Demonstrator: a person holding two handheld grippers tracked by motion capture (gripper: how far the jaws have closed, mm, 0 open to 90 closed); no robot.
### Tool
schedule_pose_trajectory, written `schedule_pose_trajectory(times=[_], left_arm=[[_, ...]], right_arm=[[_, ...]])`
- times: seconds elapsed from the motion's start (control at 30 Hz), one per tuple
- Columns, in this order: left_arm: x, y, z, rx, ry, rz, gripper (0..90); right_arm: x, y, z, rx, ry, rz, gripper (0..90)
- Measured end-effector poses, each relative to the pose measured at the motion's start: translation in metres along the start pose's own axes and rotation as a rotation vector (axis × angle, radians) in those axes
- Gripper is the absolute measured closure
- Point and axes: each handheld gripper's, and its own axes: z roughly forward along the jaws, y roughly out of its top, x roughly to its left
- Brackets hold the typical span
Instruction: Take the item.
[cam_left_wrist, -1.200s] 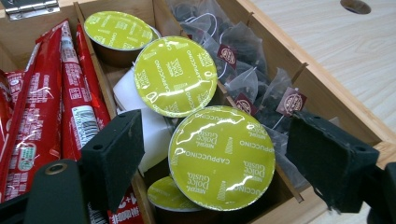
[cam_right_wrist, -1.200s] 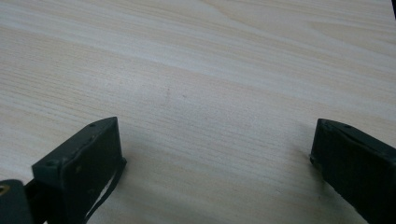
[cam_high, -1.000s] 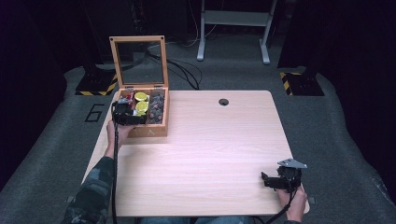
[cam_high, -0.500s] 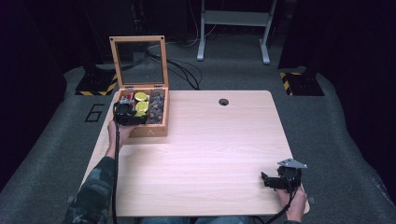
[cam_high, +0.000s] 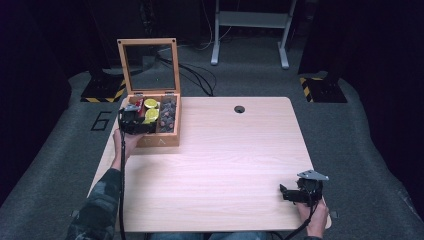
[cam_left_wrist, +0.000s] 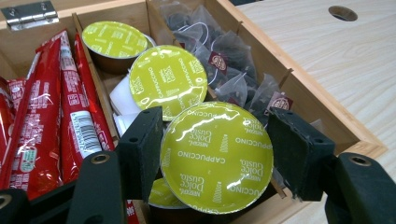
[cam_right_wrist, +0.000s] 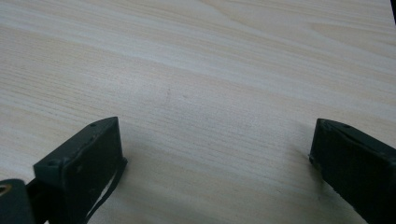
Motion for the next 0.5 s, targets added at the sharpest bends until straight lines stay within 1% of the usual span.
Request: schedule_pose_trajectory(times=[0.1,0.33,0.37,0.4,0.47,0.5], left_arm=[[-0.002,0.002,-0.003,-0.006,0.001,0.009,37.8],[-0.007,0.005,-0.010,-0.022,-0.001,0.012,37.9],[-0.007,0.005,-0.011,-0.028,-0.001,0.018,37.9],[-0.008,0.005,-0.012,-0.034,-0.001,0.014,37.9],[-0.009,0.007,-0.015,-0.037,-0.004,0.023,37.9],[-0.010,0.007,-0.016,-0.042,-0.004,0.019,37.9]], right_arm=[[0.000,0.000,0.000,-0.001,0.001,0.002,1.7],[0.000,0.000,0.000,-0.001,0.001,0.002,1.7],[0.000,0.000,0.000,-0.001,-0.001,0.003,1.7],[0.000,0.000,0.000,0.004,0.003,0.002,1.7],[-0.001,0.000,0.000,0.004,0.004,0.002,1.7],[-0.001,0.000,0.000,0.004,0.003,0.002,1.7]])
